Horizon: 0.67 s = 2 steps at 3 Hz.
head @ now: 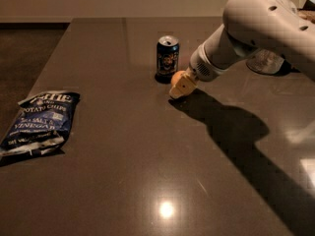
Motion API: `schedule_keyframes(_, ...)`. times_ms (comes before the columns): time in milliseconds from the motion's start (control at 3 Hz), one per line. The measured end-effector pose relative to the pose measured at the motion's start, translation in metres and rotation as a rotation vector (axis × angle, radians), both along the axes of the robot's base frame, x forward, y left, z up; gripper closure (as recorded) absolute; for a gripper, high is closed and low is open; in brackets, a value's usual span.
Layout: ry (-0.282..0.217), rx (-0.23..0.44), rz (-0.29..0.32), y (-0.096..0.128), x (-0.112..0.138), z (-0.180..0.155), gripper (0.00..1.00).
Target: Move orange near pepsi can
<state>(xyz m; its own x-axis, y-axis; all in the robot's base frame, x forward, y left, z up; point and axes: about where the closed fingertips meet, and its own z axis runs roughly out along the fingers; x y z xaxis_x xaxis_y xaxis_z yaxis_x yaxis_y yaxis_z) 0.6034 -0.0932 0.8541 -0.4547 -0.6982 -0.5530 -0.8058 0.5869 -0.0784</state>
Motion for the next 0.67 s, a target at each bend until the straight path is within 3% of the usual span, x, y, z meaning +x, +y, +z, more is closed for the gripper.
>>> schedule_keyframes(333,0.0,-0.001,0.002,0.0009,-0.0006,0.0003,0.0)
schedule_keyframes(667,0.0,-0.001,0.002,0.0009,-0.0006,0.0003,0.0)
